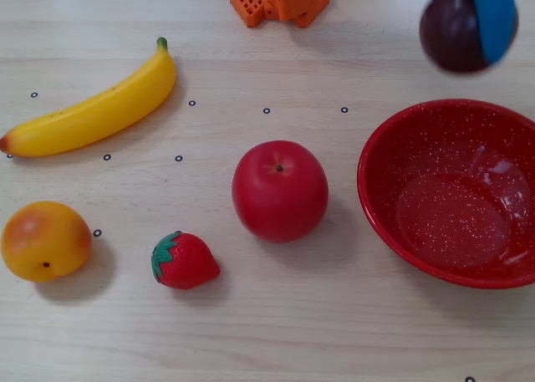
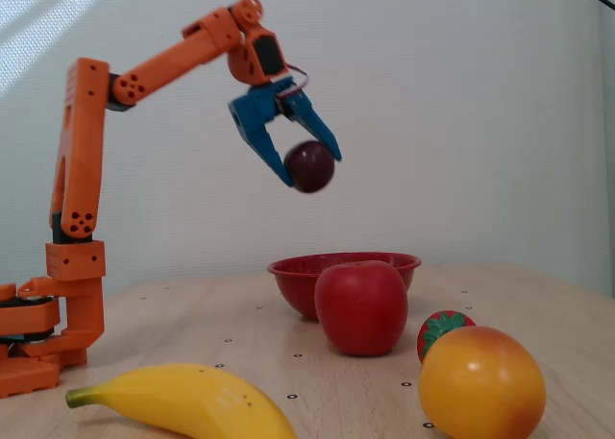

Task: Put the plum in the red bowl.

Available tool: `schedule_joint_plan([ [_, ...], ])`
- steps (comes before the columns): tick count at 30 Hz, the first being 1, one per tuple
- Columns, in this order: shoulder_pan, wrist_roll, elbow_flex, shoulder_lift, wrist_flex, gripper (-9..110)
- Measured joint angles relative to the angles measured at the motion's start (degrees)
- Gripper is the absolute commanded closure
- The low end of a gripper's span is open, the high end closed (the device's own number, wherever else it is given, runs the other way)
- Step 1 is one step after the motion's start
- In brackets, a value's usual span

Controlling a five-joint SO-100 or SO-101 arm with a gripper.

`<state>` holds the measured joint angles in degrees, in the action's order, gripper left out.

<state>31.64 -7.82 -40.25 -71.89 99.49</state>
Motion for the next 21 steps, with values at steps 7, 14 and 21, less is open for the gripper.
schedule_joint_plan([
  [7,0.26,0.26,17.40,18.81,0.88,78],
  [14,0.26,2.29,27.16,28.56,1.58,76],
  [21,0.18,2.37,28.04,32.61,0.09,74],
])
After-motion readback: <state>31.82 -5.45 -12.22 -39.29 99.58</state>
